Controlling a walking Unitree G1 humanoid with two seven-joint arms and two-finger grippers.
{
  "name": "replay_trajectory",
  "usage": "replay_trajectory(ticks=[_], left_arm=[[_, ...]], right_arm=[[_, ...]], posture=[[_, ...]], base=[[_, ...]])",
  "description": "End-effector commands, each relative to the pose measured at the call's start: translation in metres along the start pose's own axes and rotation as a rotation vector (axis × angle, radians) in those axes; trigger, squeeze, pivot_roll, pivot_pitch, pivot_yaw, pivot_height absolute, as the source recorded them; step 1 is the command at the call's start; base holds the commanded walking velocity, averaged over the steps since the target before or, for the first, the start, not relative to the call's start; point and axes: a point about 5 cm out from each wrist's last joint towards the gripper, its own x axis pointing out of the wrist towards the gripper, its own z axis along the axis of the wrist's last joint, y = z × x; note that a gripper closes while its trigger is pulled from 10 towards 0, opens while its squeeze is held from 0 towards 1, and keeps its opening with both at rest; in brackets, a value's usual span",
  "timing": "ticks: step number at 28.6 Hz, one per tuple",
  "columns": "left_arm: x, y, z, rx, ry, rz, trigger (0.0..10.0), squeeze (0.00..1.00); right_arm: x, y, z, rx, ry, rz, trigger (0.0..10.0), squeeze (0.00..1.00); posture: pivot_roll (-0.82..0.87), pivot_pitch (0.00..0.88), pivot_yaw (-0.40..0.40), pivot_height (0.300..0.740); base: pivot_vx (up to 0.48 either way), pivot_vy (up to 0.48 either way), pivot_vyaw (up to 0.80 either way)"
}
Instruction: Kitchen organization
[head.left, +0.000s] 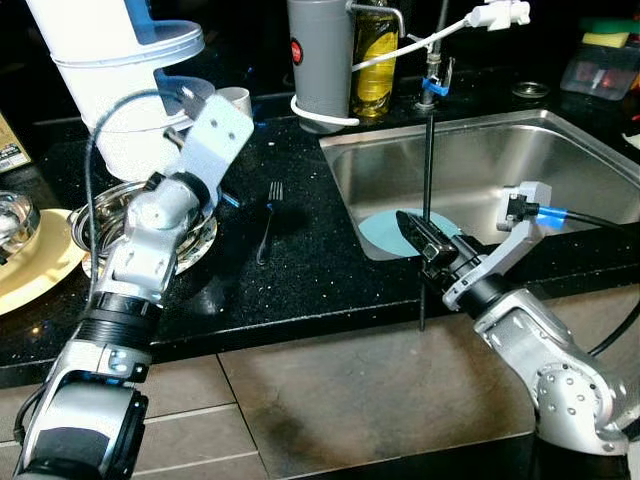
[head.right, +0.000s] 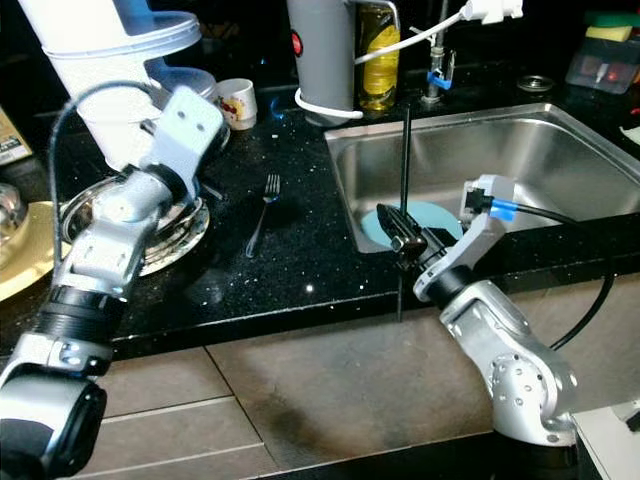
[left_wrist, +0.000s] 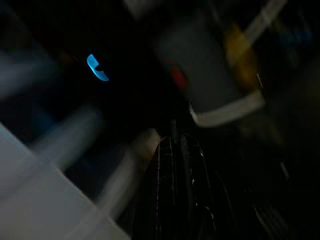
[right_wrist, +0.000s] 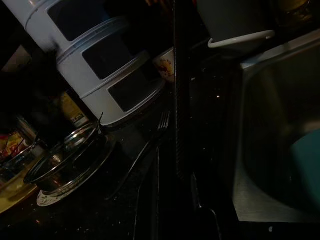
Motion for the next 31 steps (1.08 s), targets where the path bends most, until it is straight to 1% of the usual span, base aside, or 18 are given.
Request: replay_trajectory(ticks=[1,2,3,4,7,8,9,10,13,15,16,18,19,20,21,25,27,31], left_arm=[[-0.001,0.017,0.014,0.045,-0.065,0.066,0.0,0.00],[-0.001,0.022,0.021,0.062,-0.099,0.091,0.0,0.00],[-0.001,0.022,0.021,0.062,-0.099,0.091,0.0,0.00],[-0.003,0.031,0.035,0.094,-0.162,0.130,0.0,0.00],[-0.010,0.046,0.065,0.164,-0.295,0.204,0.0,0.00],[-0.012,0.047,0.073,0.160,-0.330,0.215,0.0,0.00],[-0.012,0.047,0.073,0.160,-0.330,0.215,0.0,0.00],[-0.015,0.048,0.079,0.102,-0.370,0.229,0.0,0.00],[-0.015,0.042,0.079,-0.049,-0.377,0.222,0.0,0.00],[-0.017,0.023,0.076,-0.144,-0.354,0.136,0.0,0.00],[-0.017,0.023,0.076,-0.144,-0.354,0.136,0.0,0.00],[-0.024,-0.002,0.076,-0.186,-0.345,0.071,0.0,0.00],[-0.027,-0.012,0.076,-0.197,-0.342,0.052,0.6,0.00],[-0.030,-0.020,0.076,-0.203,-0.335,0.035,3.4,0.00],[-0.032,-0.027,0.075,-0.203,-0.325,0.022,10.0,0.00],[-0.041,-0.040,0.063,-0.253,-0.245,0.013,10.0,0.00],[-0.046,-0.043,0.061,-0.257,-0.221,0.016,10.0,0.00],[-0.057,-0.048,0.060,-0.207,-0.191,0.036,10.0,0.00]], right_arm=[[0.003,0.001,0.002,0.001,-0.017,0.007,10.0,0.00],[0.004,0.001,0.002,0.004,-0.021,0.006,10.0,0.00],[0.004,0.001,0.002,0.004,-0.021,0.006,10.0,0.00],[0.005,0.001,0.002,0.014,-0.029,0.005,10.0,0.00],[0.009,0.002,0.000,0.037,-0.042,0.005,10.0,0.00],[0.010,0.003,-0.001,0.041,-0.044,0.007,10.0,0.00],[0.010,0.003,-0.001,0.041,-0.044,0.007,10.0,0.00],[0.014,0.006,-0.003,0.048,-0.044,0.011,10.0,0.00],[0.019,0.010,-0.007,0.061,-0.043,0.027,10.0,0.00],[0.022,0.016,-0.009,0.066,-0.042,0.044,10.0,0.00],[0.022,0.016,-0.009,0.066,-0.042,0.044,10.0,0.00],[0.026,0.020,-0.012,0.061,-0.042,0.063,10.0,0.00],[0.027,0.022,-0.013,0.053,-0.044,0.068,10.0,0.00],[0.029,0.022,-0.013,0.039,-0.047,0.067,10.0,0.00],[0.032,0.024,-0.012,0.028,-0.064,0.076,10.0,0.00],[0.042,0.028,-0.005,0.016,-0.107,0.106,10.0,0.00],[0.046,0.029,-0.002,0.013,-0.120,0.113,10.0,0.00],[0.054,0.027,0.005,0.014,-0.152,0.125,10.0,0.00]], posture=[[-0.13,0.000,0.053,0.740],[-0.13,0.000,0.052,0.740],[-0.13,0.000,0.052,0.740],[-0.12,0.000,0.053,0.740],[-0.11,0.000,0.050,0.740],[-0.11,0.000,0.049,0.740],[-0.11,0.000,0.049,0.740],[-0.11,0.000,0.048,0.740],[-0.10,0.000,0.047,0.740],[-0.10,0.000,0.045,0.740],[-0.10,0.000,0.045,0.740],[-0.09,0.000,0.036,0.740],[-0.09,0.000,0.035,0.740],[-0.08,0.000,0.033,0.740],[-0.08,0.000,0.031,0.740],[-0.07,0.000,0.031,0.740],[-0.07,0.000,0.031,0.740],[-0.04,0.000,0.023,0.740]], base=[[0.000,0.000,0.00],[0.000,0.000,0.00],[0.000,0.000,0.00],[0.000,0.000,0.00],[0.000,0.000,0.00],[0.000,0.000,0.00],[0.000,0.000,0.00],[0.000,0.000,0.00],[0.000,0.000,0.00],[0.000,0.000,0.00],[0.000,0.000,0.00],[0.000,0.000,0.00],[0.000,0.000,0.00],[0.000,0.000,0.00],[0.000,0.000,0.00],[0.000,0.000,0.00],[0.000,0.000,0.00],[0.000,0.000,0.00]])
